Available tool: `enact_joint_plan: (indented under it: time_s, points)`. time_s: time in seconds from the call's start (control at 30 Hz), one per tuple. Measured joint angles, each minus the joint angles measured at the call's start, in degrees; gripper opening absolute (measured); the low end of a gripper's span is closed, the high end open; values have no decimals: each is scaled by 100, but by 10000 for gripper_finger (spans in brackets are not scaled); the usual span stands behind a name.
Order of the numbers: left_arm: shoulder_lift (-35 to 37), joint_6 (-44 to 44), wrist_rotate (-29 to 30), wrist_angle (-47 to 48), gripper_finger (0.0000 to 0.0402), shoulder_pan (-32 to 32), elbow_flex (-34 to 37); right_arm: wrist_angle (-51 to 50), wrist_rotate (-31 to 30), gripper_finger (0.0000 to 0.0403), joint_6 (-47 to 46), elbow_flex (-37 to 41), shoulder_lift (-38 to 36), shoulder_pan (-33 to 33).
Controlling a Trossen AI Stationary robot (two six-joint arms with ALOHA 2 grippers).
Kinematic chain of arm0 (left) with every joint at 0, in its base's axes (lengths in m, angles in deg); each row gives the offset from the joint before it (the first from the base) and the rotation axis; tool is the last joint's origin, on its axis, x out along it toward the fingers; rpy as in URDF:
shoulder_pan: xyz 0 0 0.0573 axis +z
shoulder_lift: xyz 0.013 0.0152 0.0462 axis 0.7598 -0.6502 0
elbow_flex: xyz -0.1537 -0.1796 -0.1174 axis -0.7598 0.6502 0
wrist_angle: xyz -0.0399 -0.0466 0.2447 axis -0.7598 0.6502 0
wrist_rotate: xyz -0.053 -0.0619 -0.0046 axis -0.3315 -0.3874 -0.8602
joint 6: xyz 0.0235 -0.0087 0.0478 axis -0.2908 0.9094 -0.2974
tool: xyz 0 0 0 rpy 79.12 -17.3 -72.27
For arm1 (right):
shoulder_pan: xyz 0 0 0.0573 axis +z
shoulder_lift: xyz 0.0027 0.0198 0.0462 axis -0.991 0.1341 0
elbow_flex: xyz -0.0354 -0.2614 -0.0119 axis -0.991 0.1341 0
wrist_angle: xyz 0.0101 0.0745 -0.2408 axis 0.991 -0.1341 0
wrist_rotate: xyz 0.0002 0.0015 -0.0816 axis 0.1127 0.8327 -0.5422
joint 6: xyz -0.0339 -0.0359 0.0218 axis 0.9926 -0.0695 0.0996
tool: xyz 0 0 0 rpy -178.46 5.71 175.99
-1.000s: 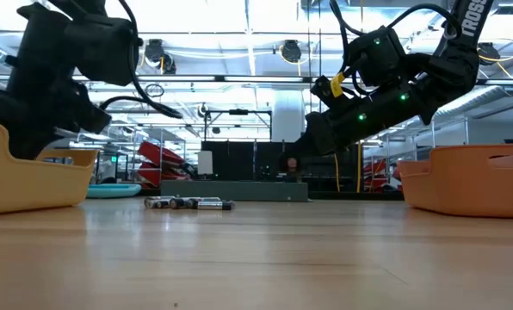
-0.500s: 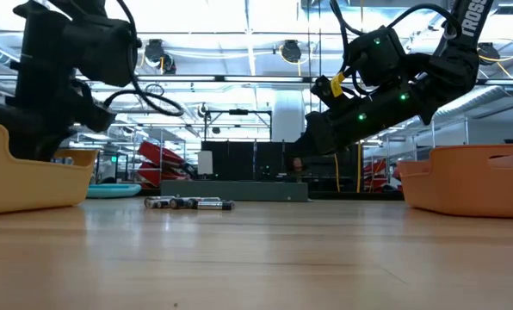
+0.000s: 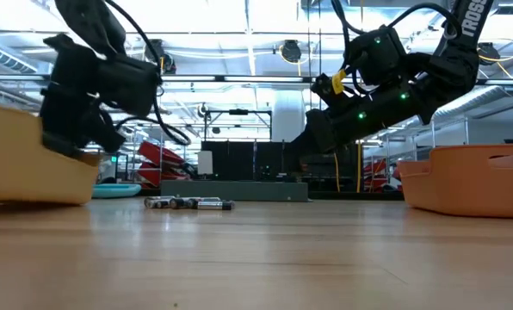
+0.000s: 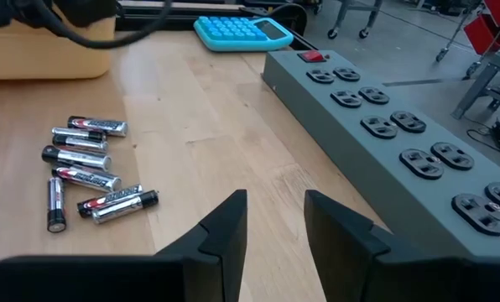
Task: Sort batteries
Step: Adjust the yellow bin
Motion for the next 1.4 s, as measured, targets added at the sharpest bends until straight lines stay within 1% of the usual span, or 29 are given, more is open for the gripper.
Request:
enact_joint_plan:
  time_s: [0.2,0.3,0.47,0.63,0.8,0.97,1.03,1.13,1.17,1.27,1.33,1.4]
  points:
    - [-373,-186,-9,-314,134,85,-118,7,-6,111,2,0,0,0]
    - [-482,-358,198,-358,134,84,-246,10,-10,111,15,-2,0,0]
    - [-496,-700,825,-667,134,87,-308,7,-16,111,17,-2,0,0]
    - [-498,-1299,1358,-1149,134,86,-308,4,-15,111,36,-2,0,0]
    - [-502,-2048,2248,-1530,134,91,-308,4,-15,111,36,-2,0,0]
    - [-502,-2984,3026,-2122,134,89,-308,9,-2,111,37,-2,0,0]
    - [-502,-3188,3277,-2235,134,86,-318,9,0,111,37,-2,0,0]
    - [-502,-3047,3295,-1886,134,58,-506,9,-1,111,37,-2,0,-2]
    - [-502,-2877,3162,-1691,134,38,-616,9,0,111,37,-2,0,0]
    - [-502,-2311,2503,-902,134,4,-970,9,-4,111,35,-2,0,-2]
    - [-502,-2040,2487,-493,134,-80,-1136,9,-12,111,37,-2,0,-2]
    - [-502,-1973,2646,-143,134,-229,-1174,11,-17,111,37,-2,0,-2]
